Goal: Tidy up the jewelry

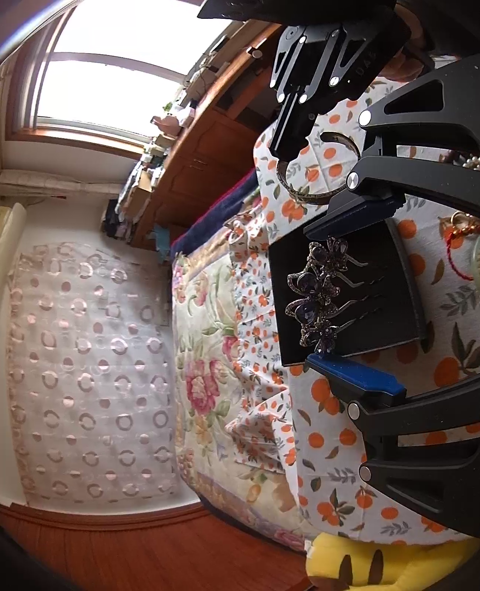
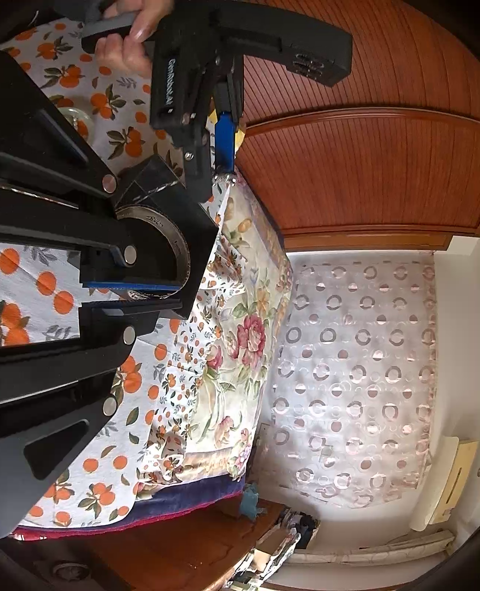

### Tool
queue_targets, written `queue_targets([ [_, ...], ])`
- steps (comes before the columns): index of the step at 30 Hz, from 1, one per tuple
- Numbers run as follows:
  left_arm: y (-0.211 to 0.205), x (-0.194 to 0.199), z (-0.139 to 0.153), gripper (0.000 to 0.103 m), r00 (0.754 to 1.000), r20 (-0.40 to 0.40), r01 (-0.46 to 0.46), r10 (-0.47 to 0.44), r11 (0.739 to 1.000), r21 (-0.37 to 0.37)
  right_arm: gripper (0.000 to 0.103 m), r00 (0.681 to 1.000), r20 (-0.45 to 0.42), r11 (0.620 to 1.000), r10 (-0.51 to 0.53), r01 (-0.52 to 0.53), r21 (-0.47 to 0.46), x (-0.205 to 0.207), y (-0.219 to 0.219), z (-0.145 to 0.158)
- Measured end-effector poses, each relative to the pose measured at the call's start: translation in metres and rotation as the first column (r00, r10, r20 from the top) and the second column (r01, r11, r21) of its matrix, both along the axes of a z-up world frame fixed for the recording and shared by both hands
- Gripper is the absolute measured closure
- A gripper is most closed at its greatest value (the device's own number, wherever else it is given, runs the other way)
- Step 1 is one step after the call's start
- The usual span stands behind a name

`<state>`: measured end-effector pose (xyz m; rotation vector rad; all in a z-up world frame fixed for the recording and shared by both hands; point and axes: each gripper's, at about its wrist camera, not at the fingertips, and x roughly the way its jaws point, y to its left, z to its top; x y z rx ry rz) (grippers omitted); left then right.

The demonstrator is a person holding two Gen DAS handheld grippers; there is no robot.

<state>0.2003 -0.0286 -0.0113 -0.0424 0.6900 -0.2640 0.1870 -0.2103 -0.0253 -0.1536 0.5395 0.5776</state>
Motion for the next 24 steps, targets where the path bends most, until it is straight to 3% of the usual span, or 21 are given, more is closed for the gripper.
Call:
queue_targets([
  [8,-0.008,0.024,-0.021,0.042,0.998,-0.065,0.009,-0.007,1.0,0.017,0.098,1.0,-0.022,1.0,0.016,-0.016,-0.021,0.004,0.011,-0.012],
  [11,-0.007,0.024,-0.017,0.033,0.999,-0.048,0.006,-0.006,1.0,0.011,0.098,1.0,-0.023,0.999,0.013,-0.014,-0.029,0.005,0.012,-0.014],
  [24,0.023,0.0,0.005,0.033,1.0,0.014,-0.02,0.021,1.0,-0.012,0.098,0.999,-0.028,0.999,0.023,-0.024,-0.044,0.006,0.018,-0.019],
])
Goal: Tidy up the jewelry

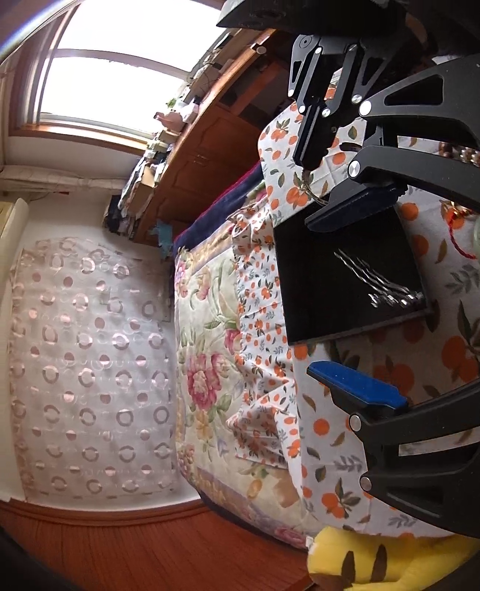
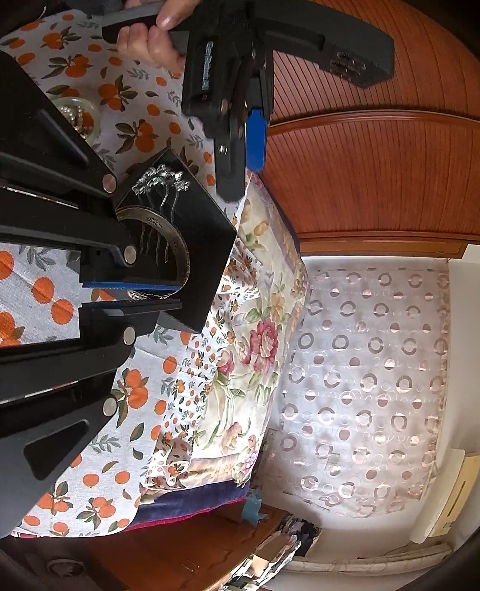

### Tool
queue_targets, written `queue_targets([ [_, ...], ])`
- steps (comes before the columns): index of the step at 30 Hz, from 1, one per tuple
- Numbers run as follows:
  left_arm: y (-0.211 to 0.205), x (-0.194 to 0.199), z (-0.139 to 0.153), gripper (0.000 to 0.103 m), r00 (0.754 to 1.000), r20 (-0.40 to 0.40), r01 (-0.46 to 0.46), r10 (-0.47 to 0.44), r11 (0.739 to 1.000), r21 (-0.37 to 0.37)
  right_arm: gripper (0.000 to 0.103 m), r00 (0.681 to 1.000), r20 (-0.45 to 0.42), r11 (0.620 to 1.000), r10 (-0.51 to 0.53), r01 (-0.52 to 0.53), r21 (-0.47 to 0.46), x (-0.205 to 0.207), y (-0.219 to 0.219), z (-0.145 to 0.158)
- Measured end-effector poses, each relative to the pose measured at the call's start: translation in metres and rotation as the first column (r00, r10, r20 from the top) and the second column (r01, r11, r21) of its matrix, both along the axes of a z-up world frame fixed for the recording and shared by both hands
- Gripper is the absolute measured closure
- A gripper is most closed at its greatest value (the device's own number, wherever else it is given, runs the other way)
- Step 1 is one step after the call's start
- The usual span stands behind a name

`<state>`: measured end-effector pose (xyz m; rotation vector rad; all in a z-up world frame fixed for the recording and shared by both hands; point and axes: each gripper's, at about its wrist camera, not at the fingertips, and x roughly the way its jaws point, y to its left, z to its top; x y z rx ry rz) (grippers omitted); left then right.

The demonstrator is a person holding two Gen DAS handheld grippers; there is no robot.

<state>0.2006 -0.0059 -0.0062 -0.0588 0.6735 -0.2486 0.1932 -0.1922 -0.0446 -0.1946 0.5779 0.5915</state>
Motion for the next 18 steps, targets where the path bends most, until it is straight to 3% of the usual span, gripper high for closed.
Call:
queue_targets([
  [11,0.028,-0.036,-0.017,0.033,0.998,-0.03,-0.055,0.055,0.998,0.019,0.097,0.998,-0.054,0.998,0.019,-0.022,-0.054,0.009,0.026,-0.019],
  [18,0.03,-0.065,-0.034,0.032,0.997,-0.062,-0.052,0.053,0.998,0.02,0.097,0.999,-0.047,0.999,0.001,-0.003,-0.051,-0.002,0.023,-0.013],
])
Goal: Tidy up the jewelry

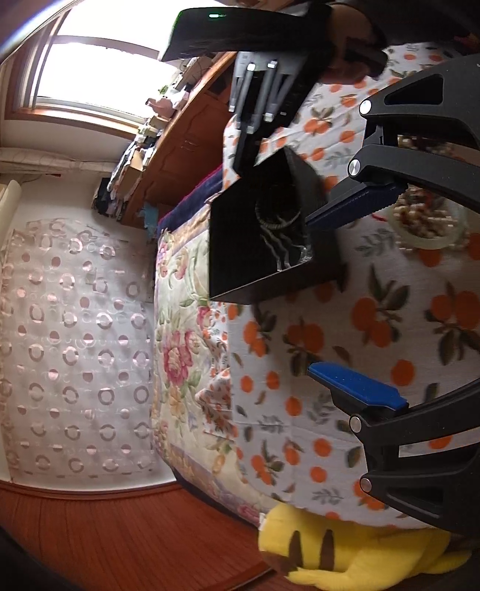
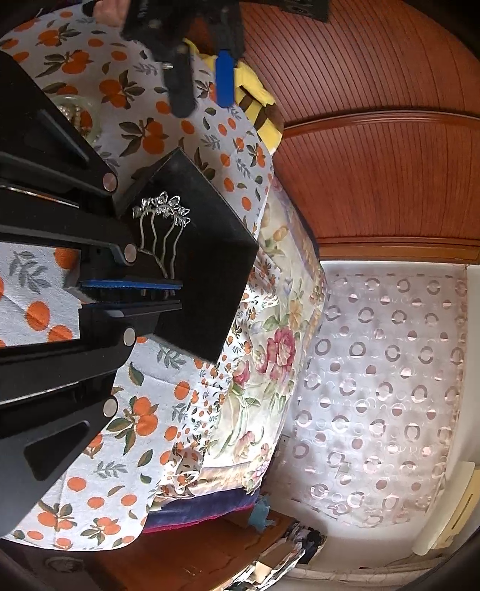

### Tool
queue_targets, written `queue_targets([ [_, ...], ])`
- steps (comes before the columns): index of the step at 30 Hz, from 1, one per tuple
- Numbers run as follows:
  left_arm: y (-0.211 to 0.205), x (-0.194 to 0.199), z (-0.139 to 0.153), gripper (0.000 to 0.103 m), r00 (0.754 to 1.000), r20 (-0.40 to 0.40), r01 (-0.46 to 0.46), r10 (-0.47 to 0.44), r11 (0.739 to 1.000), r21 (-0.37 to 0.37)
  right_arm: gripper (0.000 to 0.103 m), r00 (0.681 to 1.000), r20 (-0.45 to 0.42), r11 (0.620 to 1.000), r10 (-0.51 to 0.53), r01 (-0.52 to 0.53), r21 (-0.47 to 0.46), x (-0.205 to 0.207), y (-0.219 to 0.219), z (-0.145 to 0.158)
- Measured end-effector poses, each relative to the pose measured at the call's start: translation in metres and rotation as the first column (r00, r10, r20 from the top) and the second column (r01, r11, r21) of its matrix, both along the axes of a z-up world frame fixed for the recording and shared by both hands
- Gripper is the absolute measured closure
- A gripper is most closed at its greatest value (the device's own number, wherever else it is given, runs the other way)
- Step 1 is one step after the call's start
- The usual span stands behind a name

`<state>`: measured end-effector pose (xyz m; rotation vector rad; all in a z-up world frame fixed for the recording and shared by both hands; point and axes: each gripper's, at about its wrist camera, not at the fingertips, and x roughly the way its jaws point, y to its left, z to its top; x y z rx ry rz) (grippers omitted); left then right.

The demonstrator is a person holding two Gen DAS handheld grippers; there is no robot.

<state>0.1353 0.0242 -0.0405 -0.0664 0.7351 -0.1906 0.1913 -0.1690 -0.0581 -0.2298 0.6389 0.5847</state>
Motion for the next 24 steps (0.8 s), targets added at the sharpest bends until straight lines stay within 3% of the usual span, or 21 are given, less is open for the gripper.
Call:
queue_targets([
  [9,-0.009,-0.039,-0.01,0.026,1.0,-0.006,0.027,-0.027,1.0,-0.003,0.097,1.0,-0.002,0.999,-0.027,0.027,0.021,-0.051,-0.028,0.003],
  [18,-0.02,-0.063,-0.014,0.016,0.998,-0.007,0.056,-0.055,0.998,0.015,0.096,0.995,-0.084,0.999,-0.048,0.048,-0.005,-0.088,-0.051,-0.024],
  [19,-0.021,-0.065,-0.015,0.014,0.998,-0.008,0.057,-0.057,0.998,0.017,0.094,0.994,-0.101,0.999,-0.045,0.045,-0.007,-0.09,-0.053,-0.028],
  [22,-0.023,-0.068,-0.02,0.014,0.998,-0.021,0.059,-0.059,0.998,0.02,0.066,0.99,-0.131,0.999,-0.042,0.041,-0.009,-0.097,-0.055,-0.038],
  [24,-0.024,-0.069,-0.025,0.014,0.998,-0.034,0.061,-0.06,0.998,0.023,0.066,0.989,-0.144,0.999,-0.031,0.029,-0.014,-0.101,-0.054,-0.043],
])
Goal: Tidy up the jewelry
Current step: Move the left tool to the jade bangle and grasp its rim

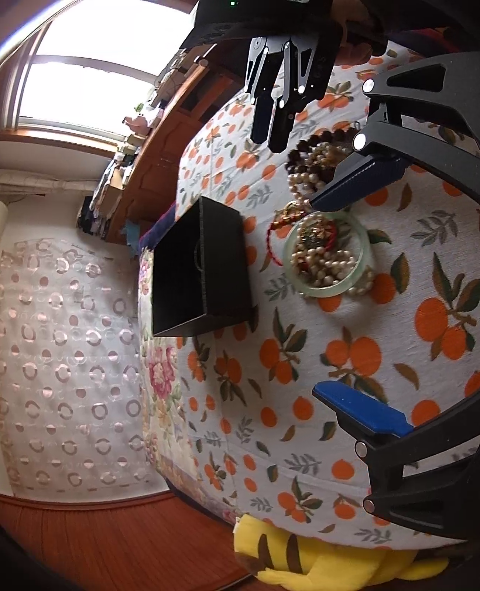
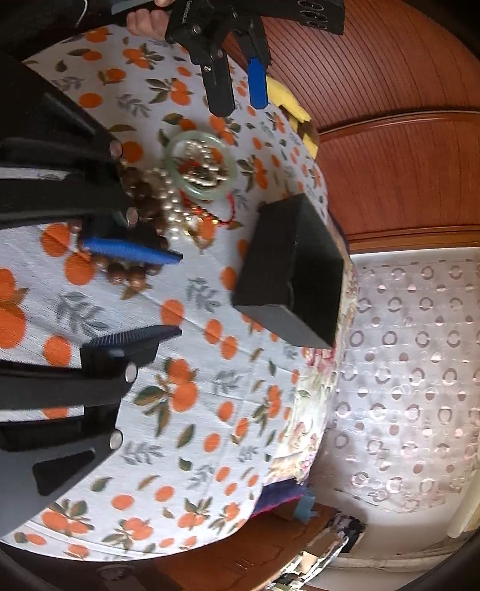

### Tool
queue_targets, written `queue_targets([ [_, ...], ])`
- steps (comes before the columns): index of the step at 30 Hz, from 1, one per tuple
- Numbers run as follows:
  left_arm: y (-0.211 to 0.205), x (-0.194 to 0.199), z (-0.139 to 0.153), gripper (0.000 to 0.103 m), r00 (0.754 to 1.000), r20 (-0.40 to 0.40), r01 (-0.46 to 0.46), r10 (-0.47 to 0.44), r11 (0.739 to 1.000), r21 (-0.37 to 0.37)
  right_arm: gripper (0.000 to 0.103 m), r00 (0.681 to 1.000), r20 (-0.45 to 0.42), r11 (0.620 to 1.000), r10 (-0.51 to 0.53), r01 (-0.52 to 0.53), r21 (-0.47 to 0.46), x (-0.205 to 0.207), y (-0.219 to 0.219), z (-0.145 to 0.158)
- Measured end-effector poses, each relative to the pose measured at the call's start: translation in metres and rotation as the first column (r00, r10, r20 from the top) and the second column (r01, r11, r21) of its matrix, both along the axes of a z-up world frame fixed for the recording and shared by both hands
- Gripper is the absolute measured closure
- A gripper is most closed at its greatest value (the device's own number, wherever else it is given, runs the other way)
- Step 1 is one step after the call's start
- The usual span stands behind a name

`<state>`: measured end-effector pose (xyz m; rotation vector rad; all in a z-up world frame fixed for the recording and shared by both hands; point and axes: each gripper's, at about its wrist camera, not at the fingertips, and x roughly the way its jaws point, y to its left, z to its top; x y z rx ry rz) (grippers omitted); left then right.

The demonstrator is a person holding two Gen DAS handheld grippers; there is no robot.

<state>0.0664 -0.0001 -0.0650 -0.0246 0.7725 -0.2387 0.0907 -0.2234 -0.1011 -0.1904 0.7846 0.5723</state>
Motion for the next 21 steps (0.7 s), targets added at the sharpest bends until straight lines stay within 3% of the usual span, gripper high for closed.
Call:
queue_targets([
  [4,-0.005,-0.001,-0.008,0.014,1.0,-0.019,0.01,-0.01,1.0,0.015,0.068,1.0,-0.017,0.999,0.018,-0.018,-0.026,-0.001,0.003,-0.008],
  [5,-0.006,-0.001,-0.01,0.014,1.0,-0.025,0.015,-0.014,1.0,0.019,0.078,0.999,-0.026,0.999,0.02,-0.021,-0.033,-0.001,0.004,-0.01],
  [8,-0.013,-0.001,-0.014,0.014,0.999,-0.037,0.035,-0.033,0.999,0.033,0.089,0.998,-0.047,0.999,0.037,-0.038,-0.031,-0.003,0.003,-0.013],
  [21,-0.035,0.016,-0.033,0.014,0.992,-0.105,0.082,-0.071,0.991,0.106,0.088,0.999,-0.026,0.997,0.036,-0.037,-0.06,-0.007,0.006,-0.013],
])
